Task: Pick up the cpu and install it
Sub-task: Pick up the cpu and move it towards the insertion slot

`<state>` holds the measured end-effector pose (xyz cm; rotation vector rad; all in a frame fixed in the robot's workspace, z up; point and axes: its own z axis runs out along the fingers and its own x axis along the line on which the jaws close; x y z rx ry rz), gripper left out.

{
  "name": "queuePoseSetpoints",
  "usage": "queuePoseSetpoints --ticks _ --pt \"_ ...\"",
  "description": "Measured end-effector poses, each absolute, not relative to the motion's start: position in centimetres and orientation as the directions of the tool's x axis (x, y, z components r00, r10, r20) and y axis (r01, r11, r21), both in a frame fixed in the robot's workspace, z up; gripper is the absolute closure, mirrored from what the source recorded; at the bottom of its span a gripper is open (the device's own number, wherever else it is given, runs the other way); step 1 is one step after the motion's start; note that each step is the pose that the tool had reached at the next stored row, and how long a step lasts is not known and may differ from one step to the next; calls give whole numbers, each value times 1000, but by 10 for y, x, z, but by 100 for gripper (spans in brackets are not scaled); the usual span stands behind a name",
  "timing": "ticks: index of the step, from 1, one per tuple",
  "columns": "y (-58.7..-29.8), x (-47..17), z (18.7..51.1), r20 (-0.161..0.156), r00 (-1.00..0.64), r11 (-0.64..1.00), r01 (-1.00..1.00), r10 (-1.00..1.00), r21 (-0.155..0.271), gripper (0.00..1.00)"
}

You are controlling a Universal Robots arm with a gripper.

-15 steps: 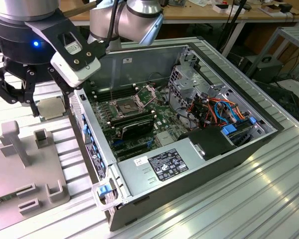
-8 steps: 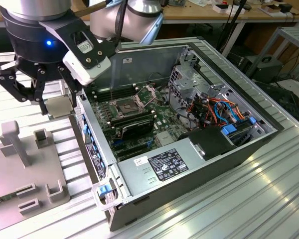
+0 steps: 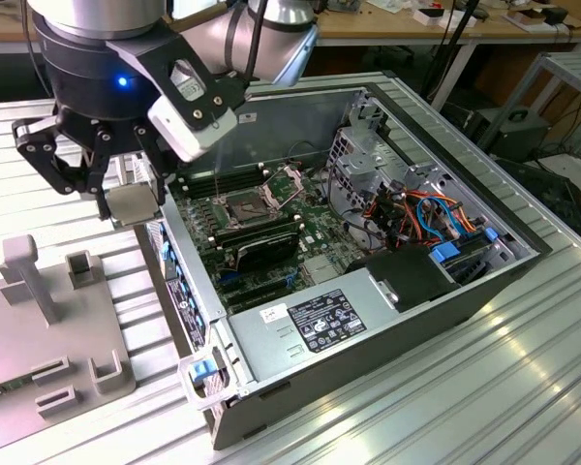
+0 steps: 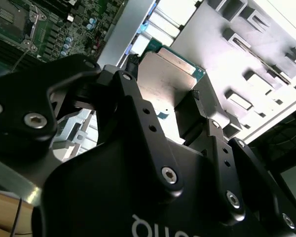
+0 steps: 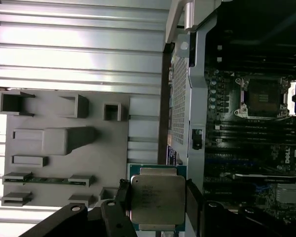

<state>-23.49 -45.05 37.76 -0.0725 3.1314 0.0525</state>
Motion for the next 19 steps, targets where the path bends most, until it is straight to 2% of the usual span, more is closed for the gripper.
queuePoseSetpoints --ticks 19 --pt "-450 -198 378 -10 -999 998 -46 -46 33 45"
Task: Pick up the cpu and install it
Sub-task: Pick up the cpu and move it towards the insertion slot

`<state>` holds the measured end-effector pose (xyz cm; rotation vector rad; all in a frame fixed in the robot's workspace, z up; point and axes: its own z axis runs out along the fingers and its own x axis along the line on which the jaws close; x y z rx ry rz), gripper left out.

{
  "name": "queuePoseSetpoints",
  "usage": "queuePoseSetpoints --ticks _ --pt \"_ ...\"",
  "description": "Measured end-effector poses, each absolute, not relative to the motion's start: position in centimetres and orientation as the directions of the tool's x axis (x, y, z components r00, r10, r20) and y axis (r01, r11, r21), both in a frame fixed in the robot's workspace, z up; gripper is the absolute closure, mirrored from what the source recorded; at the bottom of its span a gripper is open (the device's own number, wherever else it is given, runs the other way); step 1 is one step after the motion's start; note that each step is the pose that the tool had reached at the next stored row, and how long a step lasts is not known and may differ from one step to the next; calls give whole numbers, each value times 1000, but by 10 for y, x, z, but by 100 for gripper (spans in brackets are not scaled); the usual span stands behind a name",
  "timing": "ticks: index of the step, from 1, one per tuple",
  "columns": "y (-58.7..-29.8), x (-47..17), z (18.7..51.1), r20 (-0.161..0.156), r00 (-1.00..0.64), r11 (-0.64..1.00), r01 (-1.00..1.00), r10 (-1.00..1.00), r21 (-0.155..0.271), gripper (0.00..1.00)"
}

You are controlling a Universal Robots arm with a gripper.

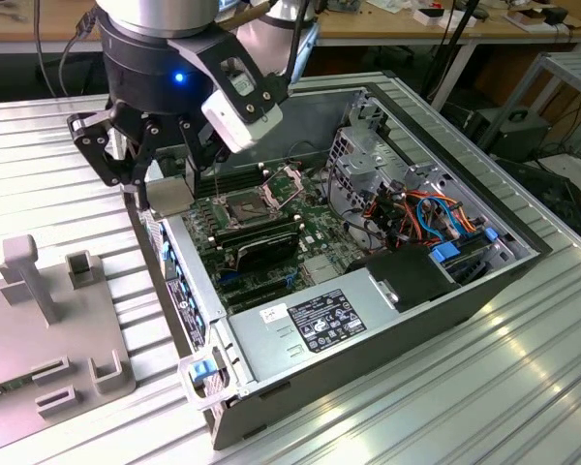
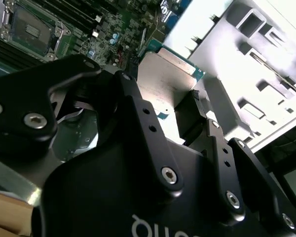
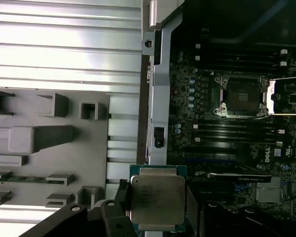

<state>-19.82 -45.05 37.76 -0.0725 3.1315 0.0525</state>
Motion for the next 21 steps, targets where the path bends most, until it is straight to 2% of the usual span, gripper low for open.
queuePoseSetpoints --ticks 21 --pt "-450 -148 378 -10 -999 998 -46 -46 33 45"
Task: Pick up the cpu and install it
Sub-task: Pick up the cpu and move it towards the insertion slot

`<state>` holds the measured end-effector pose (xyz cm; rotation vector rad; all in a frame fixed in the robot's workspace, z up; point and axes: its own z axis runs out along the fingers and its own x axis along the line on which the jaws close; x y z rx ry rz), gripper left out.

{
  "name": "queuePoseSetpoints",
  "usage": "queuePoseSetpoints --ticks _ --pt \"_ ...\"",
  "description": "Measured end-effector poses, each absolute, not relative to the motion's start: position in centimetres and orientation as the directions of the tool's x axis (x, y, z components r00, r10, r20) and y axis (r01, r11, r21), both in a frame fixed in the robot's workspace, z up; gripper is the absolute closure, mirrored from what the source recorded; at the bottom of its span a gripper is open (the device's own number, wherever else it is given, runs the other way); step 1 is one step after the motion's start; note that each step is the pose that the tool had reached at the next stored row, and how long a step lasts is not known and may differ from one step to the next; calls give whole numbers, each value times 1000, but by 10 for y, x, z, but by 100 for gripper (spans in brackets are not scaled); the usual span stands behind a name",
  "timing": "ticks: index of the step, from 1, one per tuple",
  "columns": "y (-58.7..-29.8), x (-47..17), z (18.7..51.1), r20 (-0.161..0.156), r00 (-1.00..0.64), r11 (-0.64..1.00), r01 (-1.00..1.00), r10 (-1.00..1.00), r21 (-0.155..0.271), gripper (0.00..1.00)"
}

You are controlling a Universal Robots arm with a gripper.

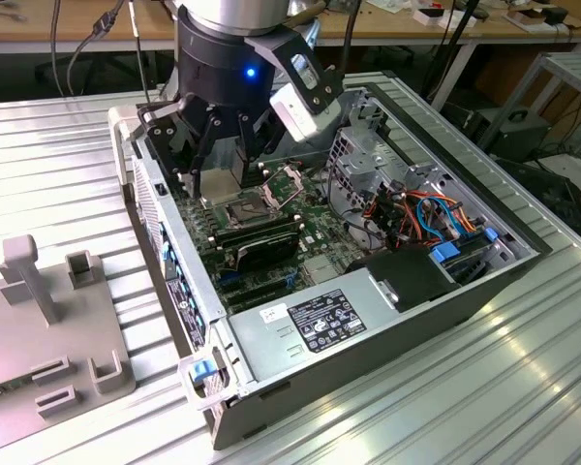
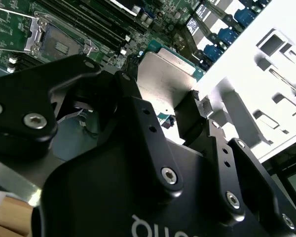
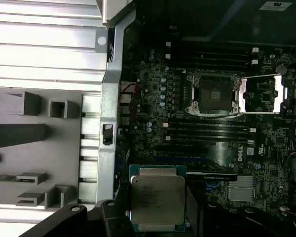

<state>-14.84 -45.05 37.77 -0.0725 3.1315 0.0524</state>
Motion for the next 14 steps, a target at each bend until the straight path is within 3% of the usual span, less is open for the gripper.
queuePoseSetpoints --ticks 14 --pt "-450 -118 378 -10 -999 998 -46 -46 33 45"
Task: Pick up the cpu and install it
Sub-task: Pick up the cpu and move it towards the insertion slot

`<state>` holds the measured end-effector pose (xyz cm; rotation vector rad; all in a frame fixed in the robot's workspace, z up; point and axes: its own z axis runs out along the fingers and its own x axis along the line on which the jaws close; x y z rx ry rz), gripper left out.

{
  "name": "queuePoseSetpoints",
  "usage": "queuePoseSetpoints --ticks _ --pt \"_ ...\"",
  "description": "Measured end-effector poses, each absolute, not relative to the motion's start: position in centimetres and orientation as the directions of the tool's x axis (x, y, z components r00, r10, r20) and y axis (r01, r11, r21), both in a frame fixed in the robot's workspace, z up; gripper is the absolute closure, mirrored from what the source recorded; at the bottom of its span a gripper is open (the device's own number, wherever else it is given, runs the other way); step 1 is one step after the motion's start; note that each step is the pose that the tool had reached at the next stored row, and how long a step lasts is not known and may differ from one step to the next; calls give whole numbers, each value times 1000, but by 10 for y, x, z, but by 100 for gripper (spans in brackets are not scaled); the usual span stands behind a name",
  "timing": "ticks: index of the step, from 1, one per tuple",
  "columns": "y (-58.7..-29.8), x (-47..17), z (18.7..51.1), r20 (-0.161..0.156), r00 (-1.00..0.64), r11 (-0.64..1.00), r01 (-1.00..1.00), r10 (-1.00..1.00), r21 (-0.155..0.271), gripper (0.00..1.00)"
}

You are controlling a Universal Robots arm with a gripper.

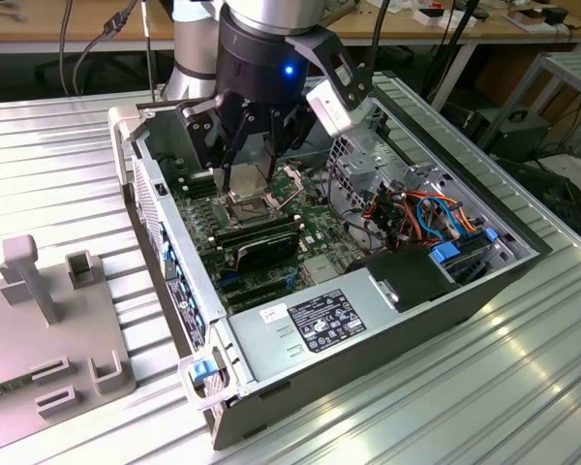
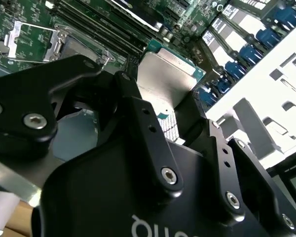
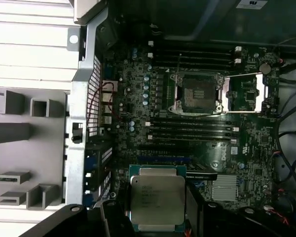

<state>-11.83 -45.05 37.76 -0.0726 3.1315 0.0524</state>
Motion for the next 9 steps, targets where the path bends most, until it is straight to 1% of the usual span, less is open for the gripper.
queuePoseSetpoints --ticks 9 --pt "-450 -89 378 -10 -999 998 -46 -46 33 45"
